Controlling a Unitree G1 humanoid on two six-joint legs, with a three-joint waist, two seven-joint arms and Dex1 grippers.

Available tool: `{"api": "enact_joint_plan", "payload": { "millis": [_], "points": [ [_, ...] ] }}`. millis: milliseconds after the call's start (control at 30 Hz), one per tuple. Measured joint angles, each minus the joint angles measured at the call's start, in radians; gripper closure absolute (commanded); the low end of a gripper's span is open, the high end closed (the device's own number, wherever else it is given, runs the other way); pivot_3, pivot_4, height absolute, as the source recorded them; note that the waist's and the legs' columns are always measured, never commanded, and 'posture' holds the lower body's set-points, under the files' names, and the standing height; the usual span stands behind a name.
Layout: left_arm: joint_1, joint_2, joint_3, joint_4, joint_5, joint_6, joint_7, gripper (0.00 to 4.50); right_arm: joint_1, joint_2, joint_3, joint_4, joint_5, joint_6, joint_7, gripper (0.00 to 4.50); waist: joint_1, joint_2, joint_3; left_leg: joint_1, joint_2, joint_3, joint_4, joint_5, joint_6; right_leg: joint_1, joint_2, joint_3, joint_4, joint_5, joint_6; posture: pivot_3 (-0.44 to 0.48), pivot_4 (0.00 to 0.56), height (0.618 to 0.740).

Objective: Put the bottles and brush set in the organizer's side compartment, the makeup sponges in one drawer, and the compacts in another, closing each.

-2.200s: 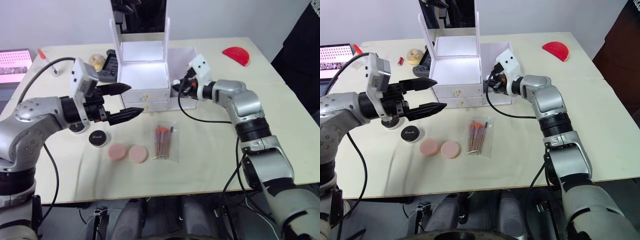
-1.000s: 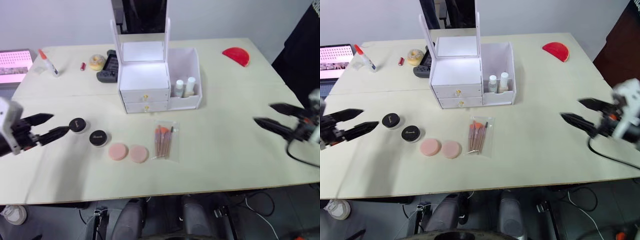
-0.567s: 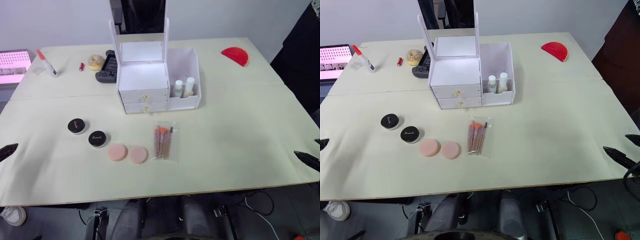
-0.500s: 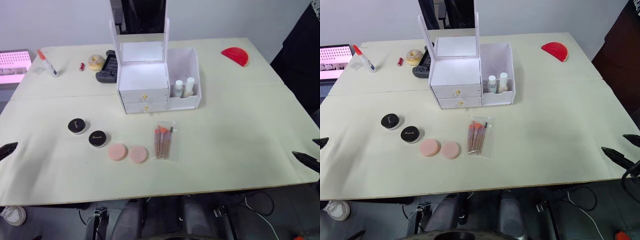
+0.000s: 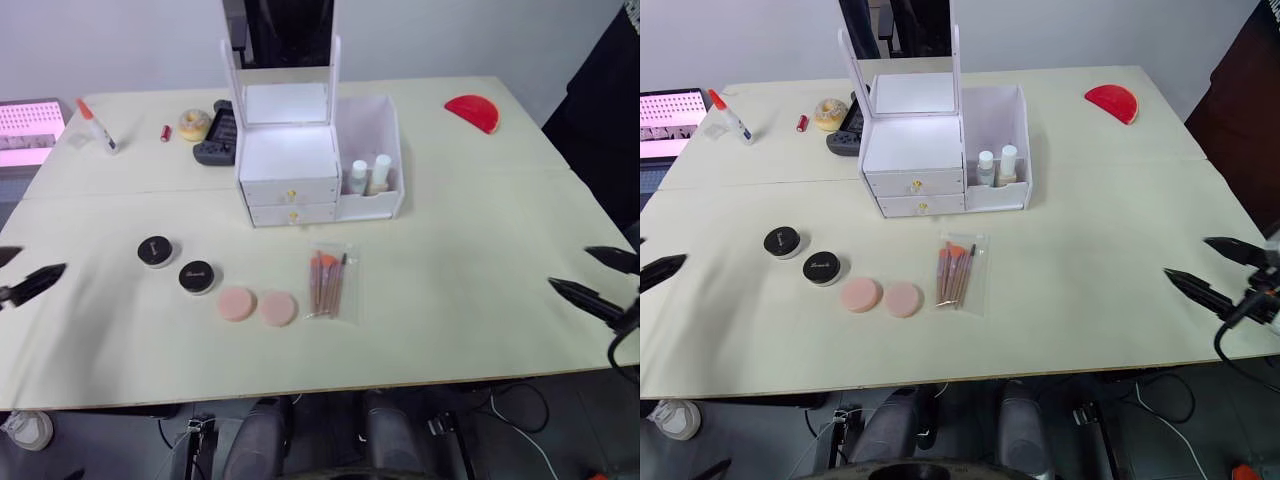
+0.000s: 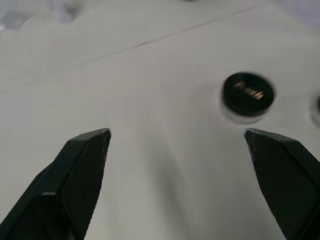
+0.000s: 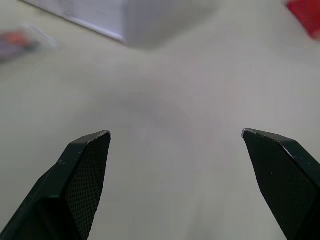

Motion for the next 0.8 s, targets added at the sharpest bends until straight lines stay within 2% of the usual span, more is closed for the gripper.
{"api": "enact_joint_plan", "payload": {
  "millis": [133,300,467,600,700,800],
  "points": [
    [-0.095,-0.08,-0.146,-0.213,-0.046,0.089,0.028,0.0,-0.127,-0.022,0.12,-0.125,0.067,0.087,-0.039,0.03,0.003,-0.001,0.0,0.0,0.0,0.001,0.001,0.0,0.0,0.0,0.001,0.0,0.0,0.003,-0.002,0.0,0.15,0.737],
    [-0.252,-0.226,-0.419,-0.446,-0.084,0.189,0.056,0.0,-0.348,-0.014,0.381,-0.215,0.109,0.22,-0.115,0.03,0.012,-0.002,0.0,-0.001,-0.001,0.003,0.003,0.0,0.001,0.001,0.002,0.0,0.0,0.006,0.002,0.0,0.15,0.737],
    [-0.347,-0.355,-0.64,-0.512,-0.071,0.212,0.052,0.0,-0.482,0.063,0.581,-0.238,0.151,0.389,-0.197,0.03,0.016,-0.002,0.0,-0.001,-0.001,0.003,0.004,0.001,0.001,0.001,0.003,0.0,0.001,0.006,0.002,0.0,0.15,0.737],
    [-0.372,-0.37,-0.721,-0.492,-0.026,0.196,0.029,0.0,-0.56,0.136,0.643,-0.193,0.176,0.544,-0.29,0.03,0.016,-0.002,0.0,-0.001,-0.002,0.003,0.004,0.001,0.001,0.001,0.004,0.0,0.001,0.006,0.0,0.0,0.15,0.737],
    [-0.384,-0.383,-0.772,-0.455,0.008,0.176,0.008,0.87,-0.614,0.189,0.659,-0.166,0.229,0.682,-0.336,0.0,0.018,-0.002,0.0,-0.001,-0.002,0.002,0.004,0.001,0.001,0.001,0.004,0.0,0.001,0.005,-0.001,0.0,0.15,0.737],
    [-0.416,-0.411,-0.786,-0.399,0.018,0.171,-0.007,2.52,-0.678,0.252,0.649,-0.103,0.281,0.832,-0.39,0.0,0.019,-0.003,0.0,-0.001,-0.002,0.002,0.006,0.001,0.001,0.001,0.004,0.0,0.002,0.006,-0.001,0.0,0.15,0.737]
  ]
}}
